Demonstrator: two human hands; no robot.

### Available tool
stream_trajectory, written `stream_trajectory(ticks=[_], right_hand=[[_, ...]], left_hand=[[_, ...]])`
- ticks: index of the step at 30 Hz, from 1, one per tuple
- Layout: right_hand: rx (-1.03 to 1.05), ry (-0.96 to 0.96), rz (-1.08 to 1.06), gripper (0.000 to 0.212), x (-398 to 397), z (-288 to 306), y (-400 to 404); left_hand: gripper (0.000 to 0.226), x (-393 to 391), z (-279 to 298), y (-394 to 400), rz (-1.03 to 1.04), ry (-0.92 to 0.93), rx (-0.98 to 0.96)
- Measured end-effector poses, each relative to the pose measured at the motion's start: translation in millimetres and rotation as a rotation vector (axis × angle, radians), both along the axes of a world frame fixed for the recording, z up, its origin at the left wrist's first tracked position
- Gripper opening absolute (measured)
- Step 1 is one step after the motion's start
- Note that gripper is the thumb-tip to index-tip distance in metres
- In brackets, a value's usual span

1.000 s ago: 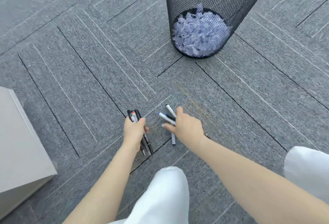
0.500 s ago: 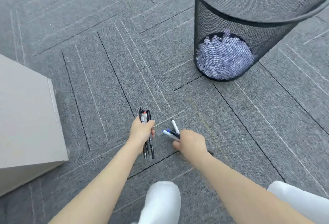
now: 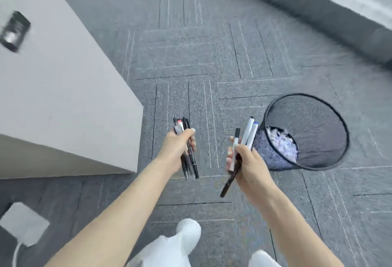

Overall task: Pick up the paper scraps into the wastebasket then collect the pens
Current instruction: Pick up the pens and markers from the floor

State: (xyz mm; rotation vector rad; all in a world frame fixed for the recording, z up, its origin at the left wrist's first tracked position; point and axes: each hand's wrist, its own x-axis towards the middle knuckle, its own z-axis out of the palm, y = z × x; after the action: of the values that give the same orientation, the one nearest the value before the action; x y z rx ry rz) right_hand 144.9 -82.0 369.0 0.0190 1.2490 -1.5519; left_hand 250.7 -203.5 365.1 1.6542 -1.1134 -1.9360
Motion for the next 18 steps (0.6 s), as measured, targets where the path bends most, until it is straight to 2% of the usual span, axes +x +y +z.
stream_trajectory(ticks=[4,7,11,14,18], right_hand=[[-0.064,-0.117,0.081,0.012,37.3,135.2,-28.4],[-0.082,-0.001,0.192,0.014,70.1,224.7,-45.8],[-0.093,0.259,0.363,0.022,115.6,323.0,-63.6],[-0.104,0.295,0.479,0.03,161.4,383.7,-64.9],[-0.167,0.346,0.664,0.037,241.2,449.8,-44.6]], left_hand=[[0.014,32.3,136.6,-2.2,0.041,0.071,-0.003],[0.017,74.3,228.7,-5.3,0.101,0.117,-0.072],[0.012,142.7,330.8,4.0,0.243,0.164,-0.162],[0.02,195.9,393.6,32.1,0.379,0.269,-0.261],[0.023,274.1,461.9,88.4,0.608,0.267,-0.355]])
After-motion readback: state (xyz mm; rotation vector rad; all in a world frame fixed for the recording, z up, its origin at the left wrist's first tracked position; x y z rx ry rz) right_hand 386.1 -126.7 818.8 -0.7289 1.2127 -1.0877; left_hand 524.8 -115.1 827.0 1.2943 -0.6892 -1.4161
